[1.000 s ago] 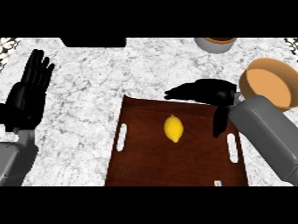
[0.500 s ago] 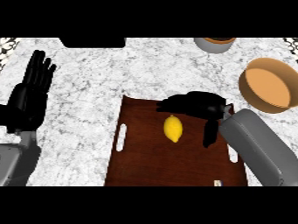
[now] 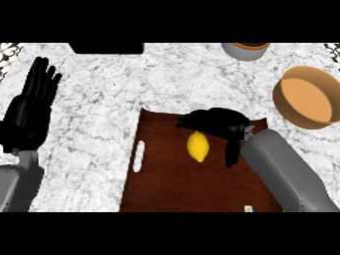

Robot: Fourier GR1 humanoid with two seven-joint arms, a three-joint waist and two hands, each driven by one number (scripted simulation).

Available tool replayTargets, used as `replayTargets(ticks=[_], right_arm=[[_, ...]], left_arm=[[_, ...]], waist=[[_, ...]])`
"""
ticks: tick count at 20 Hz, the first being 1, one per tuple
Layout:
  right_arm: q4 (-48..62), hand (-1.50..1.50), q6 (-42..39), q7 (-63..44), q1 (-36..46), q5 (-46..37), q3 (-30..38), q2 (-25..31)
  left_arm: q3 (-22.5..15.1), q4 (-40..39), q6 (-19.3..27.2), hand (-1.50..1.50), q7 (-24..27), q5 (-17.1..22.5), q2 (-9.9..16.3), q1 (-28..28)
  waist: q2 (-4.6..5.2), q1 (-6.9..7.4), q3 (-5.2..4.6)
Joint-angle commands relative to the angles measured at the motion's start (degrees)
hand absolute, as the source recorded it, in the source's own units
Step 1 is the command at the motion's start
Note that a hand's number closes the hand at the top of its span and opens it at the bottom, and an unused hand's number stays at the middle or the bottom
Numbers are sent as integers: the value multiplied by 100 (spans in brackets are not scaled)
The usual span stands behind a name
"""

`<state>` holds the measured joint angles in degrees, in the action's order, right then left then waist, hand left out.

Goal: Pick the lemon from the tray and place it in the pot

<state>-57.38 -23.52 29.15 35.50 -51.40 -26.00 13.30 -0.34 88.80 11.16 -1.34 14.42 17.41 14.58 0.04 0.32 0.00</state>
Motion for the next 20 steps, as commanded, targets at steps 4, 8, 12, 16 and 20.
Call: replayTargets(ticks=[4, 8, 12, 16, 20], right_arm=[[114, -150, 199, -74, -216, -475, 68, -537], [1316, -150, 810, 705, 57, -729, 236, -575], [943, -150, 374, 442, -49, -837, 223, -841], [1093, 150, 1151, 1107, -256, -1115, -190, -1057], [1771, 150, 1477, 1441, 198, -1281, 97, -1138]], left_arm=[[180, 31, -195, 0, -58, -106, -120, -57], [38, 459, 26, 0, -422, -363, -217, -66], [361, -101, -330, 0, 76, -307, -176, -55], [389, -191, -347, 0, -242, -185, -131, 297], [338, 27, -377, 0, -64, -286, -272, -2]], waist=[[-8, -24, 0], [2, 19, 2], [-4, -20, -1], [0, -28, 1], [8, 29, 2]])
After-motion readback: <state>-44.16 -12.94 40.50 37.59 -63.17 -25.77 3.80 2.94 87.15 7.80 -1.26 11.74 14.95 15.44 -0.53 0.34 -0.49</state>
